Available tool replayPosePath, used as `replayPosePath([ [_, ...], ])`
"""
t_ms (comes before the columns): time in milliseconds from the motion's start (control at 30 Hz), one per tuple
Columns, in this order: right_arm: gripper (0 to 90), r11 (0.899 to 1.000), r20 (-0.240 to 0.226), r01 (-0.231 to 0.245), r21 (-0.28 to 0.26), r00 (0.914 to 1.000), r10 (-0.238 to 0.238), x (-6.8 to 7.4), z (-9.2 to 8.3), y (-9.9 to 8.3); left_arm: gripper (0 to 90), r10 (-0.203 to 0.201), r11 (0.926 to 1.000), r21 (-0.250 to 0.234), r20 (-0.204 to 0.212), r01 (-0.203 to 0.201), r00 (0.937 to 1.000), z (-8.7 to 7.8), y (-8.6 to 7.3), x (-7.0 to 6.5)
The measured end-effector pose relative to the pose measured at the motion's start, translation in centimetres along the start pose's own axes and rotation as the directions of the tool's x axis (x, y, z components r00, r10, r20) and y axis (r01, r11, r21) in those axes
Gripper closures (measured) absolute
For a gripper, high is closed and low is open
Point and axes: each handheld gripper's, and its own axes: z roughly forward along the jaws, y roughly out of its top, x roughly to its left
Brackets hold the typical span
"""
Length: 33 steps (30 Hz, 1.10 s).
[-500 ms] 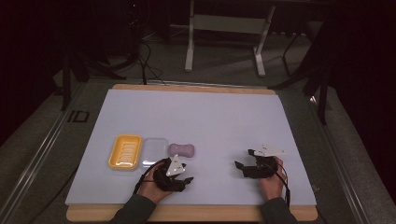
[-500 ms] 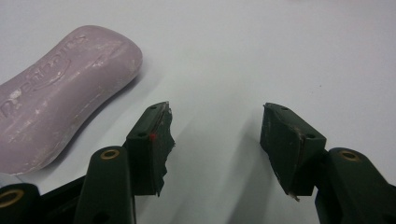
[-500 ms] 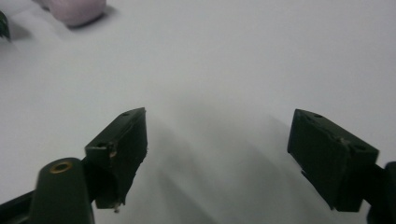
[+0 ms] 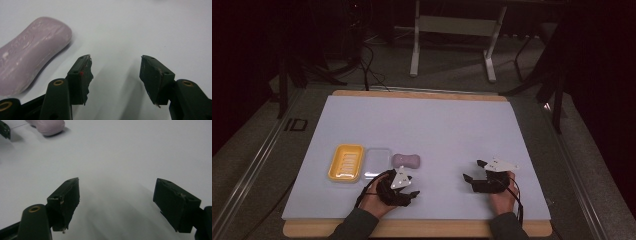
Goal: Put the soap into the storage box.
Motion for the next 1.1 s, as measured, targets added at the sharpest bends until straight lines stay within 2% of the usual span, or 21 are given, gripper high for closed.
replayPosePath([
  [33,20.7,1.000,0.000,0.000,0.000,1.0000,0.000,0.0,0.0,0.0,42.8,0.000,1.0000,0.000,0.000,0.000,1.0000,0.0,0.0,0.0],
  [133,20.3,1.000,-0.005,0.009,-0.006,0.9999,-0.009,0.1,0.0,0.0,42.3,0.033,0.9993,0.016,0.002,-0.033,0.9995,-0.3,0.7,-0.3],
  [467,18.9,1.000,-0.006,0.005,-0.014,1.0000,-0.005,0.0,-0.1,-0.1,42.0,0.052,0.9986,0.009,0.012,-0.052,0.9986,-1.7,1.7,0.3],
  [633,18.5,1.000,-0.009,0.009,-0.016,0.9999,-0.009,0.1,-0.1,-0.1,42.5,0.055,0.9985,-0.007,-0.001,-0.055,0.9985,-2.4,2.4,0.8],
  [867,18.3,1.000,-0.012,0.010,-0.017,0.9999,-0.011,0.0,-0.1,-0.1,42.6,0.065,0.9979,-0.005,0.025,-0.065,0.9975,-2.8,3.3,1.5],
  [1067,18.3,1.000,-0.015,0.009,-0.010,0.9999,-0.009,0.0,-0.1,0.0,42.6,0.100,0.9949,0.008,0.049,-0.100,0.9938,-3.0,4.1,1.8],
  [1100,18.2,1.000,-0.015,0.008,-0.010,0.9999,-0.008,0.0,-0.1,0.0,43.0,0.116,0.9931,0.008,0.062,-0.117,0.9913,-3.0,4.4,1.8],
])
